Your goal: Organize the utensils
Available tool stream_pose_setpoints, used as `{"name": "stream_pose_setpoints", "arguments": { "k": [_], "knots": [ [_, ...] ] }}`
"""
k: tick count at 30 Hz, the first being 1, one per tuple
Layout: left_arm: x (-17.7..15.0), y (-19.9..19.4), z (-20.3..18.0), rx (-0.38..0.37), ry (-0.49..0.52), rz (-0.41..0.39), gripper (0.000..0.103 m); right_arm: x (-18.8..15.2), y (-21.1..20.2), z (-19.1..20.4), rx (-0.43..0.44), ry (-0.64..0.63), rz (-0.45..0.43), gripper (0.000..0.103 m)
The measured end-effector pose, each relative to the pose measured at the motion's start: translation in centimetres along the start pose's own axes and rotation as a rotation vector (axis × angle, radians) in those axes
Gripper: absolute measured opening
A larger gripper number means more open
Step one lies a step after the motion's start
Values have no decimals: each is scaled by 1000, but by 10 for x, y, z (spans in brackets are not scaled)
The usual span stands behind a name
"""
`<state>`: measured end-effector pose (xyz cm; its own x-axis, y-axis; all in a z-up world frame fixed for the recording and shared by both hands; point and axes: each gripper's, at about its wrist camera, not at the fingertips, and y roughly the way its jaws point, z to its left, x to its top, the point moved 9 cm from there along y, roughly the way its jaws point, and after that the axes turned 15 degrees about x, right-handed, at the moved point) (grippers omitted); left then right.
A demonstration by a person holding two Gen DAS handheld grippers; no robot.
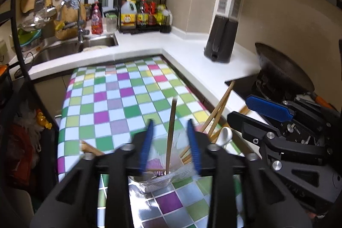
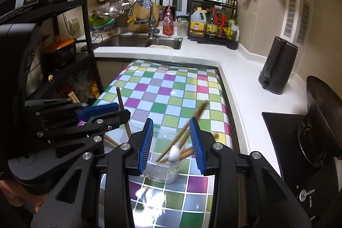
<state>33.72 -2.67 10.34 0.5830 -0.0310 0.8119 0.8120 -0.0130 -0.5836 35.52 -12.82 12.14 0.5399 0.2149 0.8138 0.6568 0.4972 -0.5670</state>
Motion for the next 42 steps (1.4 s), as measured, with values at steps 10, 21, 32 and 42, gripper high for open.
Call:
{"name": "stream_pose_setpoints", "arguments": {
  "k": [10, 21, 32, 42],
  "knots": [
    [-19, -102, 26, 84, -52, -181, 63, -3, -100, 18, -8, -3, -222, 78],
    [-148, -76, 45, 278, -209, -86, 87, -112, -99, 0, -123, 32, -282, 95],
    [-171, -52, 25, 269, -178, -114, 91, -150, -71, -22, -160, 64, -297, 96],
    [-176, -38, 25, 280, -177, -133, 91, -159, -62, -21, -155, 59, -263, 97]
  ]
}}
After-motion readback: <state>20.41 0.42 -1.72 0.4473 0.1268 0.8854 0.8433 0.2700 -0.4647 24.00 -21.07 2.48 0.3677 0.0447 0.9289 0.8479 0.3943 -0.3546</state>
